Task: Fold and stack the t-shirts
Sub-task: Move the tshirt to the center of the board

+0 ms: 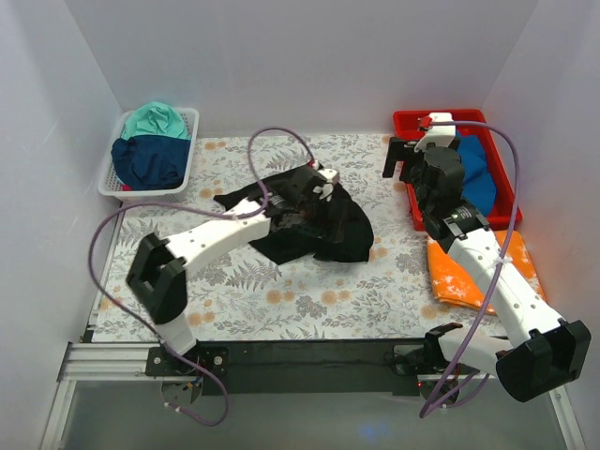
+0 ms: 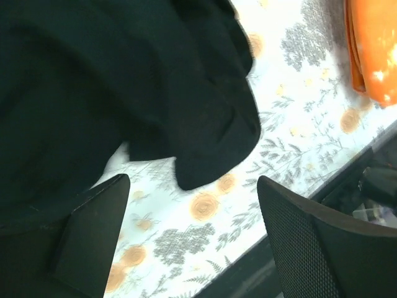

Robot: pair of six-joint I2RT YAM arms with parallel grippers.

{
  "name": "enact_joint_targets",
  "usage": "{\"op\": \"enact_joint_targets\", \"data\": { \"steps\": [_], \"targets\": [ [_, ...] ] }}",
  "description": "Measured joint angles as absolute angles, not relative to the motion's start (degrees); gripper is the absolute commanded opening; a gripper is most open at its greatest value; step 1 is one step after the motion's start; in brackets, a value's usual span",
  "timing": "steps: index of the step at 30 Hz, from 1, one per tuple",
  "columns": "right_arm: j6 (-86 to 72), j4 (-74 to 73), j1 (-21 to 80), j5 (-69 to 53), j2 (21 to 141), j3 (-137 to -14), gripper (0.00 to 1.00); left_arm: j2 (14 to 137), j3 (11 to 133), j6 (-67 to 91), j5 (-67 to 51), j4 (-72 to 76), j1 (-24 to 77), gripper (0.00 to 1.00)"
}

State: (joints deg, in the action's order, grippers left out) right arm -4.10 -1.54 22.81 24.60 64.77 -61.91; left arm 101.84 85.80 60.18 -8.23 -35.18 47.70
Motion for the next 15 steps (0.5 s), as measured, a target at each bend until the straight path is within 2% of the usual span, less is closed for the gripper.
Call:
{"op": "enact_joint_targets", "data": {
  "steps": [3,7,11,15],
  "targets": [
    [-4.1,-2.0,23.0,23.7,65.8,-61.9,0.99,91.6,79.5,61.0,0.5,-34.1,47.1,0.84],
    [-3.5,-3.6,23.8,18.7,68.5,-62.3,0.98,84.0,78.7,63.2,10.2,-32.7,45.1,0.84],
    [-2.6,-7.3,26.6,13.5,73.5,-65.2,0.98,87.2,79.7,66.9,13.5,-33.3,40.6,0.83],
    [-2.3,-11.9,32.0,12.8,80.3,-70.1,0.98,94.4,79.2,70.8,11.2,-35.6,33.1,0.82]
  ]
}}
